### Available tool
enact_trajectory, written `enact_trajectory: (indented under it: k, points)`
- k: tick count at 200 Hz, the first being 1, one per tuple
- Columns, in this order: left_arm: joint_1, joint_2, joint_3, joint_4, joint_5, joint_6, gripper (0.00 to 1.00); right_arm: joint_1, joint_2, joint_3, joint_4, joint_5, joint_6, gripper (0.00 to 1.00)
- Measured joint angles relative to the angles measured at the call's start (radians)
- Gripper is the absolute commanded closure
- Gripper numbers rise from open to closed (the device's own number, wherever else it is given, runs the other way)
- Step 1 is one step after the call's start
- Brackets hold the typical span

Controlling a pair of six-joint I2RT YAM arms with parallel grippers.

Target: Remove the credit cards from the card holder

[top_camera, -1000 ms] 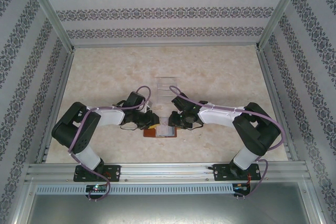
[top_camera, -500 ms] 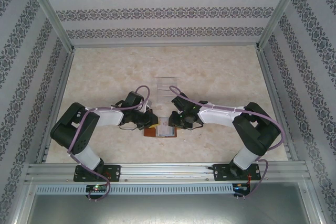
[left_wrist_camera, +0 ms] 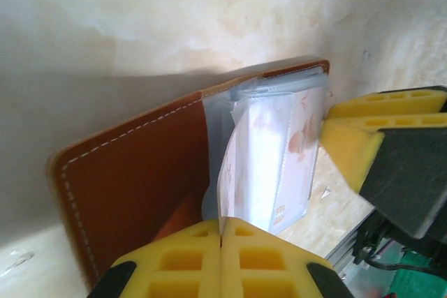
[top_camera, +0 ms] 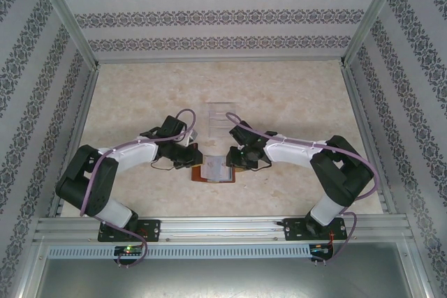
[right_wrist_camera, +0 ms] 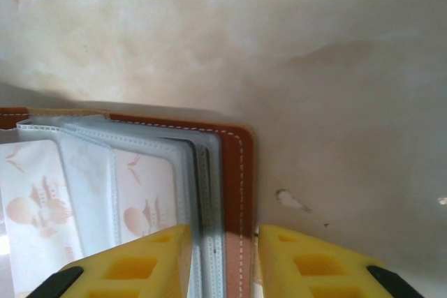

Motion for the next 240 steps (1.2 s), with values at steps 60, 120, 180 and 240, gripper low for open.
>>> enact_trajectory:
  k: [60, 120, 180, 240]
  points:
    - [0.000, 0.019, 0.042, -0.069, -0.023, 0.050, 1.00, -0.013, -0.001, 0.032, -0.003, -0.036, -0.026, 0.67]
    - [0.006, 0.078, -0.046, 0.178, 0.092, -0.106, 1.00, -0.012, -0.001, 0.033, 0.088, -0.132, -0.010, 0.67]
    - [0.006, 0.020, -0.050, 0.196, 0.087, -0.126, 1.00, -0.013, -0.018, 0.025, 0.052, -0.061, 0.006, 0.65]
    - [0.006, 0.001, -0.064, 0.227, 0.093, -0.159, 1.00, -0.013, -0.025, -0.009, 0.058, -0.058, 0.022, 0.57]
